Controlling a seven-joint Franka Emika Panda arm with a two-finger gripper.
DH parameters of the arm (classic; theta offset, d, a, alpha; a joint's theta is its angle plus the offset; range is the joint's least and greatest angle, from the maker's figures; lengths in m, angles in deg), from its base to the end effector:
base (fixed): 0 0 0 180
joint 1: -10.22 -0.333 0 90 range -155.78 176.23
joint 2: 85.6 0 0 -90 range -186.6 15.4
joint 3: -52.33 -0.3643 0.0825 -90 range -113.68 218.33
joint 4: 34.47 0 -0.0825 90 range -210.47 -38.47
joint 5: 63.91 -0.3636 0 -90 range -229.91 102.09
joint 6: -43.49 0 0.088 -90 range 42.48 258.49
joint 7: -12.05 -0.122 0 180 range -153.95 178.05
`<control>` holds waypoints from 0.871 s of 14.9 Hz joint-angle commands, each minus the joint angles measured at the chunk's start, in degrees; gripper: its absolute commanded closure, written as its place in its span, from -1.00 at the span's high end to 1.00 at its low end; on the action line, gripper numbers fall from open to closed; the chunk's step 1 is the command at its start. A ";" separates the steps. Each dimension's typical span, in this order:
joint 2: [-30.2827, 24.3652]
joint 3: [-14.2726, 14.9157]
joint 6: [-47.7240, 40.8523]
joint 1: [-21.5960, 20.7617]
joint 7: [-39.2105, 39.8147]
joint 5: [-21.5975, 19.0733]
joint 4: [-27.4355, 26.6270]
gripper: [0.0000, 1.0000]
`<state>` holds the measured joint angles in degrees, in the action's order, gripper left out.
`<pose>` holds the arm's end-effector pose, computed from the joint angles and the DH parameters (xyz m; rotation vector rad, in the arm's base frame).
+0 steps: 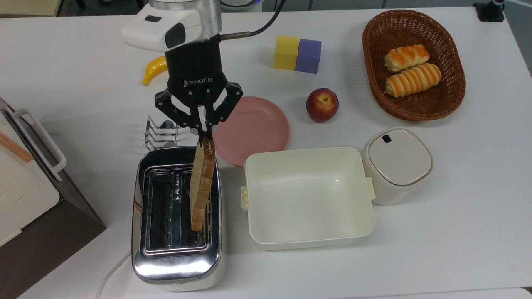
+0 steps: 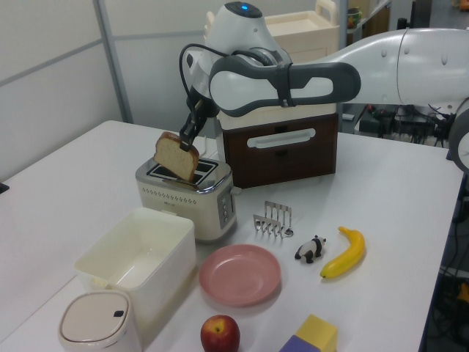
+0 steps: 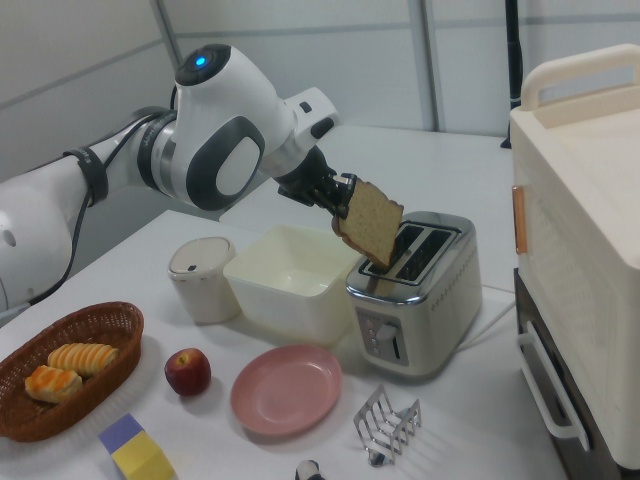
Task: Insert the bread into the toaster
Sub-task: 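Lower the bread into the toaster slot and open the gripper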
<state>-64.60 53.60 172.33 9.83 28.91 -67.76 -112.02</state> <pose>0.7169 -0.0051 0.6102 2.9813 0.3815 0.8169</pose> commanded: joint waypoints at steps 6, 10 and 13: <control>-0.69 0.04 0.89 0.13 3.18 -1.42 -2.34 -0.51; -0.78 0.04 0.89 0.31 2.74 -1.68 -2.25 0.40; -0.95 0.13 0.80 0.31 2.30 -1.94 -2.08 1.00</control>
<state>-64.13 53.61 172.33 10.08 30.10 -67.90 -112.70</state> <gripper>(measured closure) 0.396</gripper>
